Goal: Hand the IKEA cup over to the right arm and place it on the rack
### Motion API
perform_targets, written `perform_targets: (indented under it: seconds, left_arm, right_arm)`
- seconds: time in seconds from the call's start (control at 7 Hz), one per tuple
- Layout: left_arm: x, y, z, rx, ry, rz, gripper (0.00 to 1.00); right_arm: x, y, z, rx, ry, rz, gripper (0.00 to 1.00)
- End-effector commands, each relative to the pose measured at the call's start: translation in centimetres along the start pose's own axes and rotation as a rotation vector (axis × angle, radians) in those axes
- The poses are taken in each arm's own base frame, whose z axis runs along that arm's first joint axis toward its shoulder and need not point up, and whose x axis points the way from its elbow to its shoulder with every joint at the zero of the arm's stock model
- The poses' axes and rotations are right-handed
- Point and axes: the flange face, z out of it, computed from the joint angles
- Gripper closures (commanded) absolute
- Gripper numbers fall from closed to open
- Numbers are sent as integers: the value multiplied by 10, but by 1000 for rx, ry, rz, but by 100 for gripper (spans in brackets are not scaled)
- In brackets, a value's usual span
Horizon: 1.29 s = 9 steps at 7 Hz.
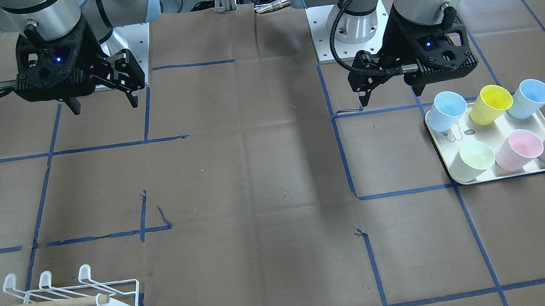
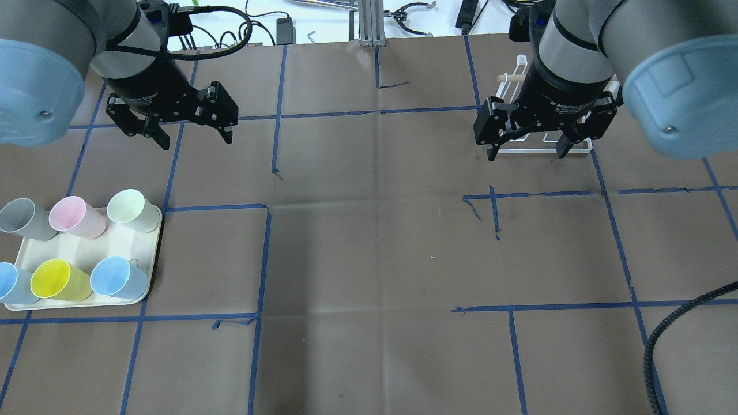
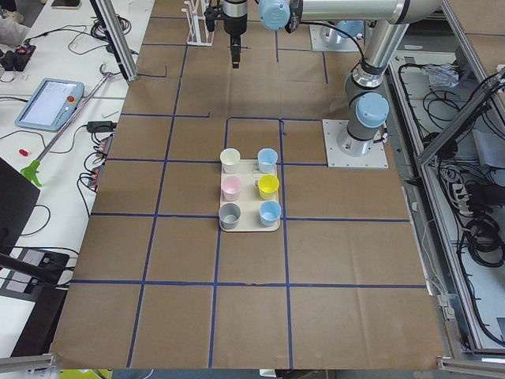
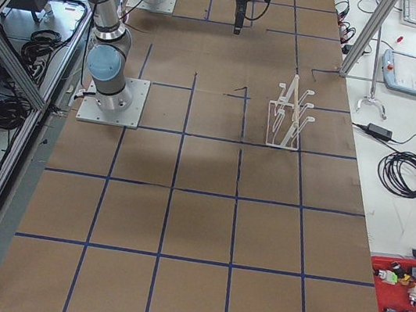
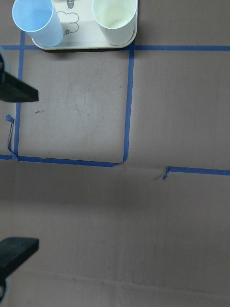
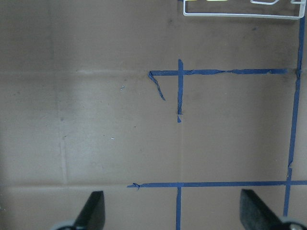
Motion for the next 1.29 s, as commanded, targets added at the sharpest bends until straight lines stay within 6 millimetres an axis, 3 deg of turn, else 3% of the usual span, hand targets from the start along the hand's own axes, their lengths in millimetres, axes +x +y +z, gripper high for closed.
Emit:
perform_targets:
  seconds: [0.0, 1.14]
  left_arm:
    - [1, 0, 2, -3, 2, 1, 0]
    - [-7, -2, -1, 3, 0, -10, 0]
  right_arm:
    - [-1, 2, 2, -6, -4, 0, 0]
    - [-1, -1, 4, -6, -6, 1, 0]
